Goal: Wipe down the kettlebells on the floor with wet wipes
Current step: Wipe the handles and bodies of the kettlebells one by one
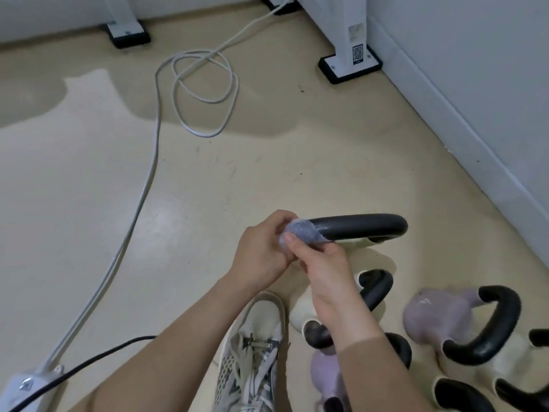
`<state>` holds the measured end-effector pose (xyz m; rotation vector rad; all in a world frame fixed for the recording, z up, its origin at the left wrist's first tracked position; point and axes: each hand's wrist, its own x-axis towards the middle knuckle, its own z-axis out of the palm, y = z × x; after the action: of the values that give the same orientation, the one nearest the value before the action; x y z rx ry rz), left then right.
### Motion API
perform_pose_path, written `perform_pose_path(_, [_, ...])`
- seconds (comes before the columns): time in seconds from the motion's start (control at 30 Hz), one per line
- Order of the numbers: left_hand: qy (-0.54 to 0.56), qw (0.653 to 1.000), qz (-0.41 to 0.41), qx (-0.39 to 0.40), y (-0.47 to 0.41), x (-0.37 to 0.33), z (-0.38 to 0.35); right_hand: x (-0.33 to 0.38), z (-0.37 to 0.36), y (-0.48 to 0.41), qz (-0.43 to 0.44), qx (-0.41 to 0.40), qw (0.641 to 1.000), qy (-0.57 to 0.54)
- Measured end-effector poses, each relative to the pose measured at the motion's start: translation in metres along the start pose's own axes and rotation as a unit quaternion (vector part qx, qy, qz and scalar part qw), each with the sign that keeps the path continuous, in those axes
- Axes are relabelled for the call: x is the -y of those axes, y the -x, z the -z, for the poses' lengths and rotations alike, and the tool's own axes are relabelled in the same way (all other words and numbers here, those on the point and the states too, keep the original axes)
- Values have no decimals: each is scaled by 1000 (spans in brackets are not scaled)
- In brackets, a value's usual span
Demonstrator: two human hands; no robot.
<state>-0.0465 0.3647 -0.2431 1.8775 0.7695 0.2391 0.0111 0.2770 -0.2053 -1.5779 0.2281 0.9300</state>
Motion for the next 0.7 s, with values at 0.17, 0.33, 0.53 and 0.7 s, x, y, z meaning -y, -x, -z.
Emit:
perform_pose_path(0.17, [27,998,21,-55,22,-1,-14,1,-6,-2,-38,-20,991,-124])
perform_pose_path(0.33, [180,980,85,15,21,-3,-8,2,-14,3,-29,-39,970,-236])
perform_pose_path(0.53, [316,924,166,140,0,-7,11,3,8,4,-49,7,975,-217])
perform_pose_path(0.7, [304,931,168,108,27,2,3,11,23,13,-55,144,988,-7])
